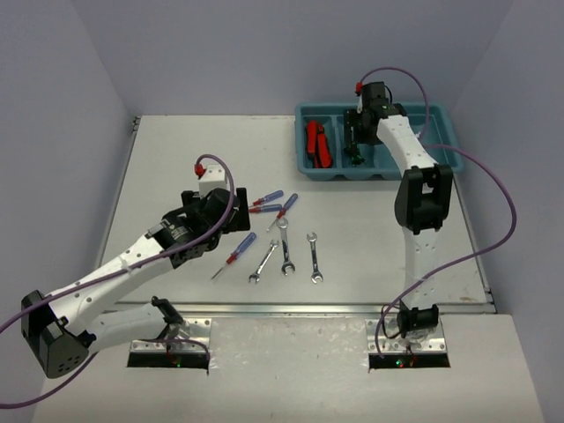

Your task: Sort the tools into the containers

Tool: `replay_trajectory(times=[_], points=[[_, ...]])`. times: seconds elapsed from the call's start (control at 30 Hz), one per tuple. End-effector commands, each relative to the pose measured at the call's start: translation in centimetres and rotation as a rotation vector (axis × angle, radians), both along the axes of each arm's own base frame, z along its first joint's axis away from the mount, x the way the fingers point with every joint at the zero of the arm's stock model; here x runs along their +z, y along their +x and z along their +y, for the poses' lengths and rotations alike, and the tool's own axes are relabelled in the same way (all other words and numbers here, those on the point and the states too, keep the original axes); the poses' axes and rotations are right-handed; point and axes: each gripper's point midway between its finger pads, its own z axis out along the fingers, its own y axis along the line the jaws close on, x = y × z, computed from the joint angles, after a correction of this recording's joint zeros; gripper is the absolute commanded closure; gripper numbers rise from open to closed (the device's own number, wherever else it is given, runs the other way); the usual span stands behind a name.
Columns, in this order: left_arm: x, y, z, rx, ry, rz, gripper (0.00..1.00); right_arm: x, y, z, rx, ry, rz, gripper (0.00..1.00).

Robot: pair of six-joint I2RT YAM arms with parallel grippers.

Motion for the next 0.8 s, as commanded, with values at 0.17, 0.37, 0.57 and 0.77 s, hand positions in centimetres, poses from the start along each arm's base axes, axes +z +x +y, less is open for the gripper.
replay_trajectory(times=[0.17,0.37,0.57,0.77], points=[[-6.7,1.4,-2.4,-0.048,0.032,0.187,0.0,11.6,-11.2,6.8,0.237,0.351,-0.134,0.13],[-12.1,1.6,-4.1,-0.13,-0.009,0.332,0.0,10.9,-19.0,10.6,0.412,0.532,-0.094,0.03],[-16.5,0.6,-4.4,-0.148,0.002,0.471,0.0,11.4,-22.2,13.0,0.52,0.604,-0.078,0.01],[-19.8,-1.0,-4.7,-0.165,-0.016,0.567,0.09,11.4,-23.9,15.3,0.607,0.622,-0.07,0.01]])
